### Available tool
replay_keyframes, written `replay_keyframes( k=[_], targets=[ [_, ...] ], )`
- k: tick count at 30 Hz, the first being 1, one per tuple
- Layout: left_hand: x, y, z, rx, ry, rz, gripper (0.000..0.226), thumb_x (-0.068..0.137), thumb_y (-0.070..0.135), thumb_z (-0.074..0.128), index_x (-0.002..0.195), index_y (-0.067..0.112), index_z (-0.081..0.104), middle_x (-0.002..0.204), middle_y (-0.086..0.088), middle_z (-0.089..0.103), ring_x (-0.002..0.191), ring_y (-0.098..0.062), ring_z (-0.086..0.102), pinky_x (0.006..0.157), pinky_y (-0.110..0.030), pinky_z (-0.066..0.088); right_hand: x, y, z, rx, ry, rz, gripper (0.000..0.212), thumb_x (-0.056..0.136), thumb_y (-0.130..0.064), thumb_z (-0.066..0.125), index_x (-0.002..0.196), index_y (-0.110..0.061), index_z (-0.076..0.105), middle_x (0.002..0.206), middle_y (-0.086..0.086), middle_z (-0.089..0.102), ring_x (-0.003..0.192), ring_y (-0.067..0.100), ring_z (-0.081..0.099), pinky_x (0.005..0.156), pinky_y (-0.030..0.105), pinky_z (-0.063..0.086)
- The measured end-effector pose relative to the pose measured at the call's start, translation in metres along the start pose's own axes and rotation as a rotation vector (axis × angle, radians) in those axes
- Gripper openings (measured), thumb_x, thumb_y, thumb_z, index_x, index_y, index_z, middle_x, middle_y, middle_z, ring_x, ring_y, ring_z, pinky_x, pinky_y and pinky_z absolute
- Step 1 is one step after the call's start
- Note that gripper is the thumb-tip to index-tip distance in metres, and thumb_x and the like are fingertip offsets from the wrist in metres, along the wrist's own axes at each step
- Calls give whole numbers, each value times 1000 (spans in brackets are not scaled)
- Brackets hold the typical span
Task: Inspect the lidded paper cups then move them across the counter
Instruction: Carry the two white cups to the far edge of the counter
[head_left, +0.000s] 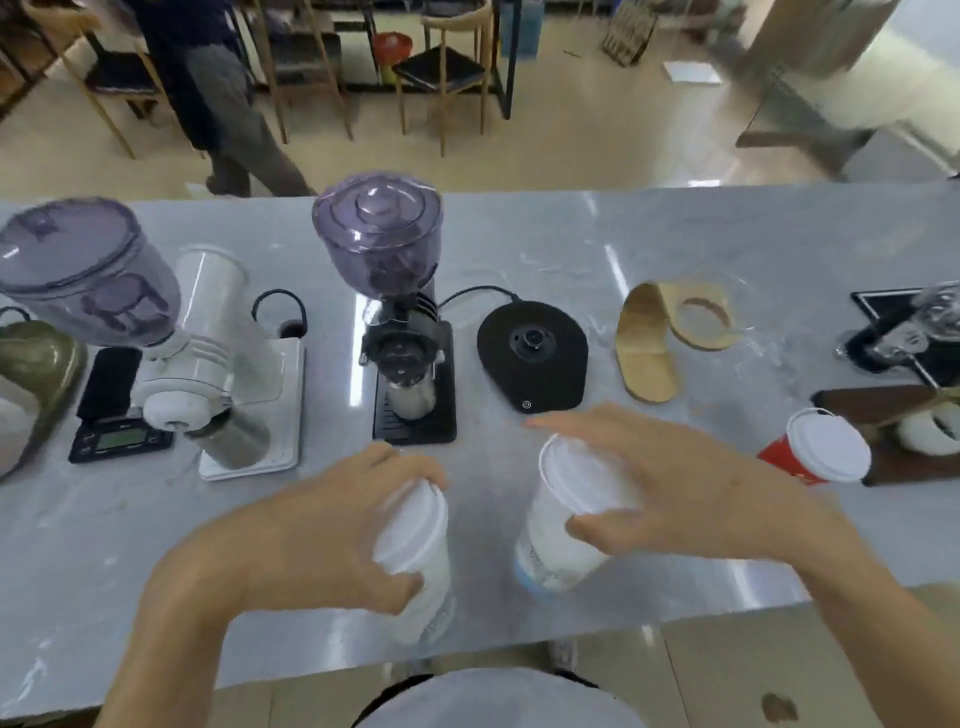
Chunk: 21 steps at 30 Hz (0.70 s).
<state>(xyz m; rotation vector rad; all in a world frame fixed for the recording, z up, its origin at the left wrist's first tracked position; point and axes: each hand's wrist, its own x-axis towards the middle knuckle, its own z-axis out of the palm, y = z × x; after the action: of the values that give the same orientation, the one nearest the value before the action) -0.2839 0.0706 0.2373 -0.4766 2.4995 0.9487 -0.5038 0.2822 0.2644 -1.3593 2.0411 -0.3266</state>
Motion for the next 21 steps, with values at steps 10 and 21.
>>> replay_keyframes(
  k=[10,21],
  targets=[
    [129,183,-154,164,392,27,74,51,69,62,119,58,35,105,27,41,87,-2,56,65,-20,47,-5,87,-219,-370,321,-42,78,70,-70,59,141,-60,28,143,-26,43,125,6,46,98,31,37],
    [413,147,-214,-107,567,-399,83,71,47,74,141,25,35,127,-11,46,107,-33,53,45,-31,49,253,190,-298,-199,118,81,69,81,-42,74,142,-34,40,140,4,46,104,26,55,55,30,54]
  ],
)
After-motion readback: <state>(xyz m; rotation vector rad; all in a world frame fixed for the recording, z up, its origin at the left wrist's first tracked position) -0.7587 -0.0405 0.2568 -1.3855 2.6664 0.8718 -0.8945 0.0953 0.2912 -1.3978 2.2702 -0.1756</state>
